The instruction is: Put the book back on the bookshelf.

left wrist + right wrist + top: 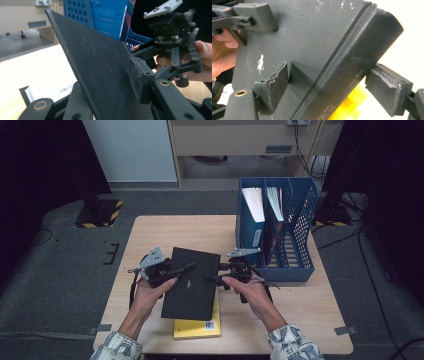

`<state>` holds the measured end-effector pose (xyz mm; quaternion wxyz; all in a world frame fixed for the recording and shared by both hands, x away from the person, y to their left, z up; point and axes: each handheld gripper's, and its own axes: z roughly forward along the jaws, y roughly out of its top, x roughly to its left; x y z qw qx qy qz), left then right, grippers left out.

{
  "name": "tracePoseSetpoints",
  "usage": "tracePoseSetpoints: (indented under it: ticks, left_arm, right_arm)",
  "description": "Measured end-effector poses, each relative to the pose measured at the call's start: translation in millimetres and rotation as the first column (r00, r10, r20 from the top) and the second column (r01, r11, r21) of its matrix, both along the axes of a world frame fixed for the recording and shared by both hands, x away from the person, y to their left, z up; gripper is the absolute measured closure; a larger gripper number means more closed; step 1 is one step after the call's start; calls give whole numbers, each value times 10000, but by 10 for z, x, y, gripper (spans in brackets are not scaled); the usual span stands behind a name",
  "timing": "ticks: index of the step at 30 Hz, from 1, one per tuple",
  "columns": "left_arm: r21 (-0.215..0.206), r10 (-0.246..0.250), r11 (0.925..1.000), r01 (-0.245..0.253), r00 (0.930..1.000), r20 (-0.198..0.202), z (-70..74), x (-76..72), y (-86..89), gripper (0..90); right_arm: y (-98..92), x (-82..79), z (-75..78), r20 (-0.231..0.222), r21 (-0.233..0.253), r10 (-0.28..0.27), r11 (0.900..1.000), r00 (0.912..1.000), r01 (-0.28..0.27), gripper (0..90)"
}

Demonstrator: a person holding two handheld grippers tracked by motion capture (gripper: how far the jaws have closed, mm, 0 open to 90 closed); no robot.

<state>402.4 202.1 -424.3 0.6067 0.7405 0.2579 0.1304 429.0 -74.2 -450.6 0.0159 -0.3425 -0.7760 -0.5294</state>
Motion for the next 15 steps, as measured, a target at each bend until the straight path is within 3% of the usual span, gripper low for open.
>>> tracePoseSetpoints:
  ticks: [7, 15]
  left_arm:
    - [108, -42, 9999, 40, 9997, 231, 73, 81, -57, 692]
    - [-1, -182, 9998, 182, 9981, 590, 63, -61, 10, 693]
  right_arm:
    - [-28, 126, 115, 198, 28, -335, 9994, 9992, 335, 205]
    - [-13, 5, 157, 853, -116, -370, 9992, 9957, 381, 231]
